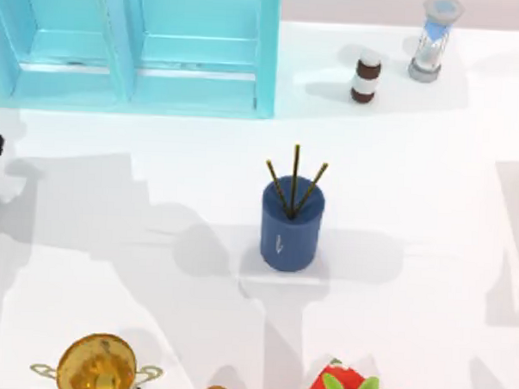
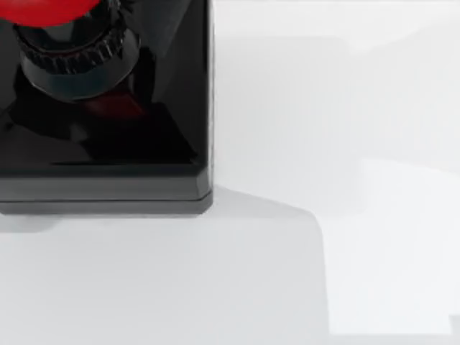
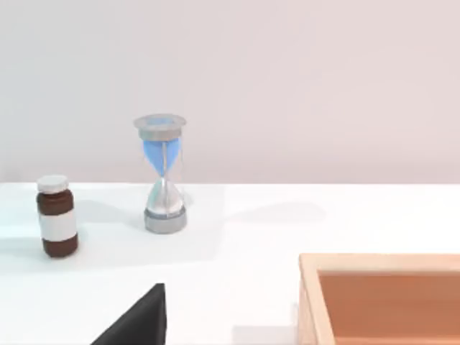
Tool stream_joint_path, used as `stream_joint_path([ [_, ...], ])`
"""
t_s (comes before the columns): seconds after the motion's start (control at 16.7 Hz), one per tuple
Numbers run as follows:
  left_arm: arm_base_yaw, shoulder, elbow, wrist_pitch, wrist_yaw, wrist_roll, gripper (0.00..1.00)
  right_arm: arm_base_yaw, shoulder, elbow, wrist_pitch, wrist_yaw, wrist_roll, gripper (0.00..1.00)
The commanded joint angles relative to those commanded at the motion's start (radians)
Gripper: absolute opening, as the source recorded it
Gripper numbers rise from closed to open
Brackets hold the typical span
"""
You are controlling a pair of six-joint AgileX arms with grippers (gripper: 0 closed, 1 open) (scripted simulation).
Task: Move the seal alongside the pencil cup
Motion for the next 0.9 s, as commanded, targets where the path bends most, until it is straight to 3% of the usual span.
stream_joint_path([
  [0.54,-0.014,0.000,0.015,-0.016,0.000,-0.013,0.00,0.000,0.000,0.000,0.000,0.000,0.000,1.00],
  [0.9,-0.199,-0.026,0.261,-0.306,0.000,-0.204,0.00,0.000,0.000,0.000,0.000,0.000,0.000,1.00],
])
